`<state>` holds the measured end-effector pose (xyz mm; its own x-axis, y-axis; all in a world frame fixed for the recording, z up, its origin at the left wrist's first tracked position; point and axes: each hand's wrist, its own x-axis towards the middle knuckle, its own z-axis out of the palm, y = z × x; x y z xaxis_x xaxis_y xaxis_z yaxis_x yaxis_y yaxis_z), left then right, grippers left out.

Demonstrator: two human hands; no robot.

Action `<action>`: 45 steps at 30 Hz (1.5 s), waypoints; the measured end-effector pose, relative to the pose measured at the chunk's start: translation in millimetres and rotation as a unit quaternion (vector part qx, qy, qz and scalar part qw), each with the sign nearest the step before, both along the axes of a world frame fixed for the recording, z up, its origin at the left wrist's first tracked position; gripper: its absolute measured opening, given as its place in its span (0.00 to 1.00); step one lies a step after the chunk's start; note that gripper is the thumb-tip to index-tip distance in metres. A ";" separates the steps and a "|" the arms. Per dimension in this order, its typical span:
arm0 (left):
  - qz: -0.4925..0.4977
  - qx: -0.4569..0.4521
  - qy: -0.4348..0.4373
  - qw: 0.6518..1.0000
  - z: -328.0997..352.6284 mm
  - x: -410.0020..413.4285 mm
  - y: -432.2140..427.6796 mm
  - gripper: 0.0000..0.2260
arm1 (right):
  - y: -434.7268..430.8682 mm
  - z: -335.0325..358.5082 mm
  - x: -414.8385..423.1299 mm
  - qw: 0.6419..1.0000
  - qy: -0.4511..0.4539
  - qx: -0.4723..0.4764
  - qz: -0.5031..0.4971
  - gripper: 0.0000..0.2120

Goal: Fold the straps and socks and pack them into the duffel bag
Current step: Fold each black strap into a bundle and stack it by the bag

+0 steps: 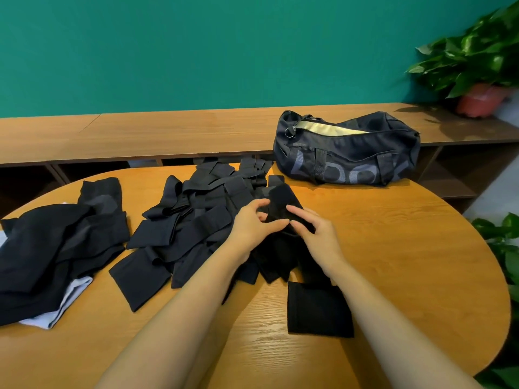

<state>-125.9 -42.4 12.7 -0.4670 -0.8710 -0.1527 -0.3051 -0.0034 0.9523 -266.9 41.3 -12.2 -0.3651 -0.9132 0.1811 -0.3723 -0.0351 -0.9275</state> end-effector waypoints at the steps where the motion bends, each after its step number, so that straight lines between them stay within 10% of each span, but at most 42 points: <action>1: 0.002 -0.003 -0.018 1.000 0.0 7.5 -4.9 0.27 | -1.4 -0.4 -0.6 1.000 -0.010 0.001 -0.008 0.18; 7: 0.031 -0.116 -0.154 0.981 -4.9 44.3 -34.9 0.20 | 5.6 -4.7 -20.8 0.994 -0.037 0.005 -0.102 0.18; 12: 0.067 -0.399 -0.384 0.830 0.9 32.0 -20.2 0.22 | 8.6 -23.5 -52.0 0.968 0.121 0.161 -0.149 0.23; 15: -0.059 -0.506 -0.358 0.782 -0.3 1.0 8.9 0.18 | 14.5 -32.6 -53.0 0.920 0.233 0.281 -0.142 0.22; 20: -0.268 -0.432 -0.486 0.711 -43.7 -24.6 23.0 0.26 | 34.6 -46.8 -36.1 0.877 0.353 0.322 -0.058 0.27; 33: -0.176 -0.390 -0.512 0.745 -63.5 1.6 -21.7 0.27 | 35.0 -59.0 -40.2 0.846 0.444 0.290 0.045 0.45; 45: -0.164 -0.432 -0.403 0.790 -67.5 14.3 40.4 0.33 | 61.4 -33.7 -28.0 0.885 0.420 0.199 0.039 0.30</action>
<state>-111.6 -2.0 -54.8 -0.7431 -0.6655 0.0704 -0.6634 0.7464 0.0532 -294.9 102.7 -45.9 -0.1873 -0.9822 0.0165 -0.9468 0.1760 -0.2694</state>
